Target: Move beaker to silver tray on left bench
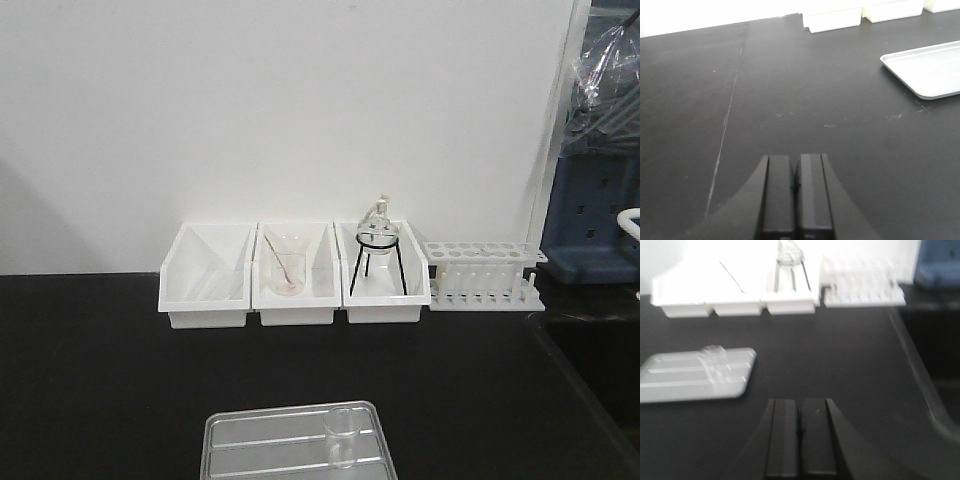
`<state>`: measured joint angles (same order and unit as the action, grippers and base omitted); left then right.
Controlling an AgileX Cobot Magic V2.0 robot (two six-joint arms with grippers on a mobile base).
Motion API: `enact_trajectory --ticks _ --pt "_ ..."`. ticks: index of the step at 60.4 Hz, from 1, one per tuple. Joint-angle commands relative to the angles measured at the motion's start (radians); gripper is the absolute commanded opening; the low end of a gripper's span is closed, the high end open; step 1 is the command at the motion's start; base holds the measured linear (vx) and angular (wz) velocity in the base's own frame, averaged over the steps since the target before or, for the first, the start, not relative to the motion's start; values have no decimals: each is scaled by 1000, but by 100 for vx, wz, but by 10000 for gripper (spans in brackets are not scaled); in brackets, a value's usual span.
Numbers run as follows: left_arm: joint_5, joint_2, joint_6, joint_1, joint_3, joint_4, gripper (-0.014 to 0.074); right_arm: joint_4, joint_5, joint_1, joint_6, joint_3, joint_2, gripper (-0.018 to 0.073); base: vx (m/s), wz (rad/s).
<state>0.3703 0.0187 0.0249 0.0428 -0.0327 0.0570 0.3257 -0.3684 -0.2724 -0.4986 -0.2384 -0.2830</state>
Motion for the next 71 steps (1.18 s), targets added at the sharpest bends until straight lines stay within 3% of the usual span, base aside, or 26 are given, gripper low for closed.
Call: enact_trajectory --ticks 1,8,17,24,71 --pt "-75 8 -2 7 -20 -3 1 -33 89 64 19 87 87 -11 0 0" --pt "-75 8 -2 7 -20 -3 1 -87 90 81 72 185 198 -11 0 0" --pt "-75 8 -2 7 -20 -3 1 -205 150 81 212 264 305 -11 0 0" --pt "-75 8 -2 7 -20 -3 1 -230 184 82 266 275 306 -11 0 0" --pt "-75 8 -2 7 -20 -3 1 -235 199 82 285 275 306 -11 0 0"
